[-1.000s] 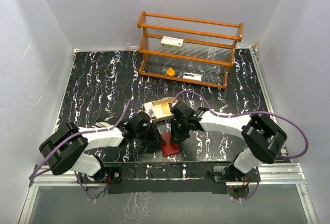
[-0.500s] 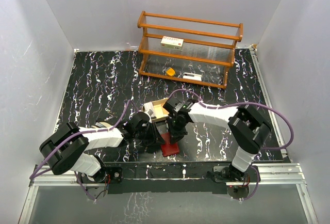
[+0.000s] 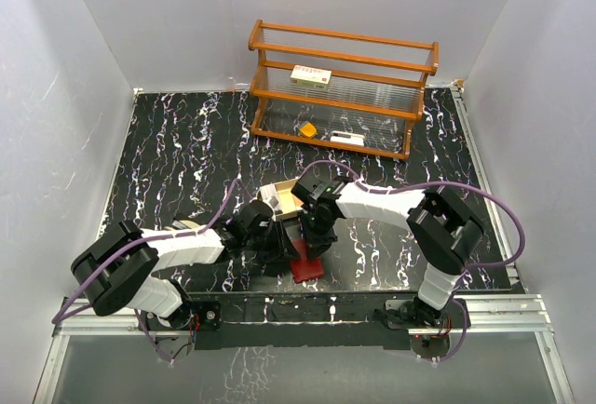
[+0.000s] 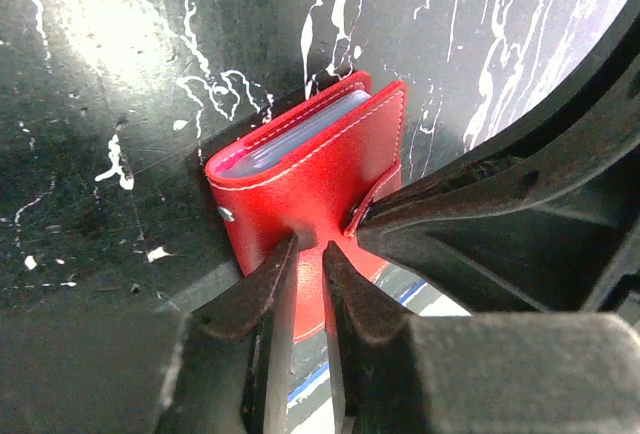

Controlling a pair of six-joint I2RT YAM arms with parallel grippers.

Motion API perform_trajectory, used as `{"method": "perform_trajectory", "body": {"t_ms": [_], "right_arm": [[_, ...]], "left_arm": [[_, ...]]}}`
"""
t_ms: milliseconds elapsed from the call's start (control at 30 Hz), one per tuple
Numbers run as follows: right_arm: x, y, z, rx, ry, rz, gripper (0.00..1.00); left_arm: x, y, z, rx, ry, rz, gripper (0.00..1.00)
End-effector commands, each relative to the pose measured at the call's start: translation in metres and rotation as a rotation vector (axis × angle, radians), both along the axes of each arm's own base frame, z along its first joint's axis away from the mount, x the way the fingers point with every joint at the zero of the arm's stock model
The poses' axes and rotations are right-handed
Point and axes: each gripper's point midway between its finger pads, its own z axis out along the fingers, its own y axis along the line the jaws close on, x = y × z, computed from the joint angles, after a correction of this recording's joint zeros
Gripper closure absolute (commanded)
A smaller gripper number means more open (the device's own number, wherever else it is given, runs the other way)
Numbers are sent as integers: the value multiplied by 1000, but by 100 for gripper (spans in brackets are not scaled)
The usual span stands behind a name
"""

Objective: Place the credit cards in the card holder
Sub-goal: Close the card holder at the center of the board, then reset both arms

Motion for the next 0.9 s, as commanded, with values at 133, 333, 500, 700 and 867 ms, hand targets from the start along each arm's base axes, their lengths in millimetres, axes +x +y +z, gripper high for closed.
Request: {"method": "perform_trajectory", "body": {"t_ms": [133,333,500,700,867], "right_arm": [[40,-2,6,-25,-289,-19,89],[50,-4,73,89,-434,-94,76],[52,-18,126,170,-546,-168,62],[57,-46,200,250,-729,-273,40],[55,-62,251,325,-828,-312,9]], "left_arm": [[11,34,13,237,-78,40,76],[25,44,71,219,-186,116,60],[35,57,130,212,-306,161,51],[41,71,202,207,-423,166,30],[37,80,253,154,-504,175,1]]}}
